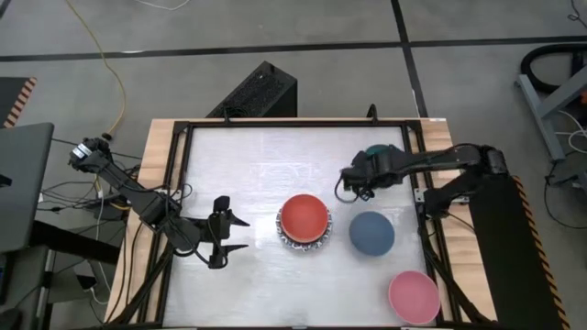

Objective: Nest bowls inside each other
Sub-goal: Stack the green bowl onto the orange bowl

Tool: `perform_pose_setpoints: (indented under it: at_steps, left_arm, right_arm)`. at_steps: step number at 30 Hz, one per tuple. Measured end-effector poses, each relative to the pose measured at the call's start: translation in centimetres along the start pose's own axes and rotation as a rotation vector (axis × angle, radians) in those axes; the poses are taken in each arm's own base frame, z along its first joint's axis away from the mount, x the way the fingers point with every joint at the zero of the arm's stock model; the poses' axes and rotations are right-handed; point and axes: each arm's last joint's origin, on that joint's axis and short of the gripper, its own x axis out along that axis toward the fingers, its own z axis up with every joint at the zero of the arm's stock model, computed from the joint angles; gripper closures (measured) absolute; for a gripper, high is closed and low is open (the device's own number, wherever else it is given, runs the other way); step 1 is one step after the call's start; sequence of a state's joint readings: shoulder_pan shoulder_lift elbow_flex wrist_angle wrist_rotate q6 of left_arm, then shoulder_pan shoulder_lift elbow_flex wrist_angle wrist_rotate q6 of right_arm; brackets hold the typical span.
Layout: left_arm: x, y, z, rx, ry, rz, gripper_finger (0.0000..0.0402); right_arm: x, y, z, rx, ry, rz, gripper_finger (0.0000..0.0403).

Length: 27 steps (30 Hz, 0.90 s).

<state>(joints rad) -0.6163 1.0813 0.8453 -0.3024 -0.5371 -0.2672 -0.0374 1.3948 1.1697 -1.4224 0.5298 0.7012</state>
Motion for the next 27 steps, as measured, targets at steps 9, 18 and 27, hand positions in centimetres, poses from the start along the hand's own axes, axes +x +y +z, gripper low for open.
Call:
perform_pose_setpoints:
  at_steps: [9,18,27]
  left_arm:
    - [0.0,0.1,-0.3,0.016,0.028,0.000,0.0150]
    - [0.0,0.1,-0.3,0.017,0.026,0.010,0.0150]
    - [0.0,0.1,-0.4,0.016,0.031,0.018,0.0150]
  right_arm:
    - [5.0,-2.7,0.2,0.139,0.043,0.211,0.0159]
    - [7.3,-2.2,0.8,0.105,-0.014,0.235,0.0163]
    - [9.1,-1.1,1.0,0.052,0.051,0.179,0.0204]
